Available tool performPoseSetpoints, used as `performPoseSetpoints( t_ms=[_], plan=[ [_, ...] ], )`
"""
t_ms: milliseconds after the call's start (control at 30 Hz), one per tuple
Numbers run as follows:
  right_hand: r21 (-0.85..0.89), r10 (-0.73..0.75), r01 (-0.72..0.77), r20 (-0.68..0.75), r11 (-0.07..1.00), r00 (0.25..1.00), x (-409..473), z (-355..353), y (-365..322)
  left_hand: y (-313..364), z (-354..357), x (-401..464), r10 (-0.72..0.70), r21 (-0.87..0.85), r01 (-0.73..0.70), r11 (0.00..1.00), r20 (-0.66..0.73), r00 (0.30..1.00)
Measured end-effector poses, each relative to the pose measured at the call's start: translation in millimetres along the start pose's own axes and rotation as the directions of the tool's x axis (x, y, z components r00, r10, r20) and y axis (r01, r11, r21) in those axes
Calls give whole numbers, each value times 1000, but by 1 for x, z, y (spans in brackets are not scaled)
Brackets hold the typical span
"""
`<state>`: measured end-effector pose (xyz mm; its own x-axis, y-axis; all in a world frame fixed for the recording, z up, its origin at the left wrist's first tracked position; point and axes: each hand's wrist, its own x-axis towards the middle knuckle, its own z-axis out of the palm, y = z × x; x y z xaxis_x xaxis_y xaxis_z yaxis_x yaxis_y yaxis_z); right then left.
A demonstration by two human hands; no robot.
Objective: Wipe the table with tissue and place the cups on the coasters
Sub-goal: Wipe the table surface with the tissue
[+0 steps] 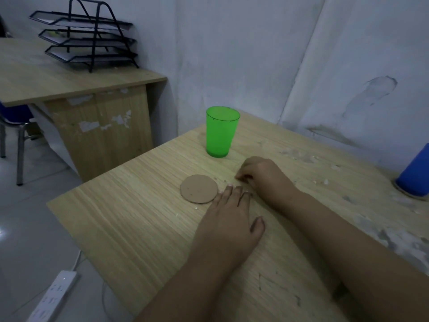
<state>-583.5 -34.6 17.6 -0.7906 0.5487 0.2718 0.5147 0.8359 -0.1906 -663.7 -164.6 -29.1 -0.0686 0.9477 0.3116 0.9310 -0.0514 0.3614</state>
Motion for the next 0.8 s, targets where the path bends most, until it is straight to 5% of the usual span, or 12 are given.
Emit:
performPoseSetpoints(
  t_ms=[233,367,800],
  plan=[
    [16,46,-45,-79,999,996,6,3,1,2,0,-2,6,-2,-6,1000,-38,999],
    [43,-24,25,-9,999,1000,3,1,-4,1,-1,-1,1,-15,-1,1000,-47,999],
    [-83,306,-308,-40,948,951,10,-2,19,1,-4,0,-9,-3,9,1000,33,999]
  ],
)
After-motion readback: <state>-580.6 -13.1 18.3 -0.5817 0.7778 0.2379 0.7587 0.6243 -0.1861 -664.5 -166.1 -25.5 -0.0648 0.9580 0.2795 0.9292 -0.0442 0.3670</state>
